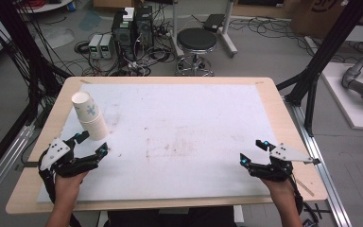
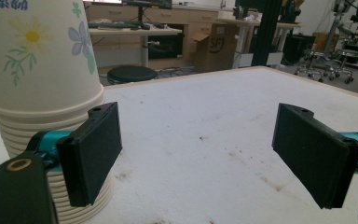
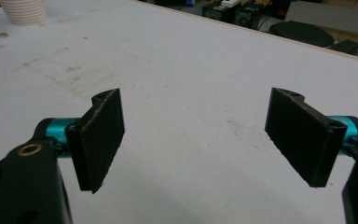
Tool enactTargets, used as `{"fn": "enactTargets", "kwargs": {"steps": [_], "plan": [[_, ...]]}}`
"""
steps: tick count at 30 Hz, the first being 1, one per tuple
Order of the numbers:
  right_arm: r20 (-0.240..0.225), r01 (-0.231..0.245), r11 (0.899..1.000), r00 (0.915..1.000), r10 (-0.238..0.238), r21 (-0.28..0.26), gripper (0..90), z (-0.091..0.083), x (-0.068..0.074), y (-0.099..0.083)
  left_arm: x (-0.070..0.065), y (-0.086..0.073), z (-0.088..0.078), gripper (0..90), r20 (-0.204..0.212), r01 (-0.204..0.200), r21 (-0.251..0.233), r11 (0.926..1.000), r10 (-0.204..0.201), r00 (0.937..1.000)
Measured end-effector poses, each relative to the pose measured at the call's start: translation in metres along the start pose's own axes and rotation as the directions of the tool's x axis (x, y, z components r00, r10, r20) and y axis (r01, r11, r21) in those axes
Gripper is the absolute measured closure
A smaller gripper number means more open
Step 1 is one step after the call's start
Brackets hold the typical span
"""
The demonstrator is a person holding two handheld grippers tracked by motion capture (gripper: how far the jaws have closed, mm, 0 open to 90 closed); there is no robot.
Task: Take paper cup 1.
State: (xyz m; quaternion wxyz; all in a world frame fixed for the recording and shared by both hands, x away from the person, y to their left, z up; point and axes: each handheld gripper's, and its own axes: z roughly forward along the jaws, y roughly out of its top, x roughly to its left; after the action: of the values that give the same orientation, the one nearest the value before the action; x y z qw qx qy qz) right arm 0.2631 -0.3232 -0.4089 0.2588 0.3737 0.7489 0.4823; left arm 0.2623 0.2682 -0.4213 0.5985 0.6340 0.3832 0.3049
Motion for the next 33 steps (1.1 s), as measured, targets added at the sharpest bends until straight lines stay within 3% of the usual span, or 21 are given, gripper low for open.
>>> {"fn": "enactTargets", "kwargs": {"steps": [9, 18, 26, 33], "plan": [[0.002, 0.002, 1.000, 1.0000, -0.002, 0.002, 20.4, 0.0000, -0.0013, -0.0009, -0.0001, -0.0005, 0.0018, 15.7, -0.003, -0.004, 0.004, 1.0000, 0.004, 1.0000], [-0.001, -0.007, 1.000, 1.0000, 0.007, -0.004, 20.3, 0.0013, -0.0029, -0.0009, 0.0018, 0.0006, 0.0042, 15.8, 0.003, 0.022, 0.003, 0.9997, -0.022, 0.9997], [-0.009, -0.021, 1.000, 0.9997, 0.021, -0.003, 20.3, -0.0016, -0.0008, -0.0028, 0.0013, 0.0026, 0.0048, 14.6, -0.002, 0.014, 0.003, 0.9999, -0.014, 0.9999], [-0.010, -0.004, 1.000, 0.9999, 0.004, 0.000, 20.3, -0.0011, 0.0049, -0.0007, -0.0003, 0.0040, 0.0009, 14.7, 0.002, 0.013, 0.005, 0.9999, -0.013, 0.9999]]}}
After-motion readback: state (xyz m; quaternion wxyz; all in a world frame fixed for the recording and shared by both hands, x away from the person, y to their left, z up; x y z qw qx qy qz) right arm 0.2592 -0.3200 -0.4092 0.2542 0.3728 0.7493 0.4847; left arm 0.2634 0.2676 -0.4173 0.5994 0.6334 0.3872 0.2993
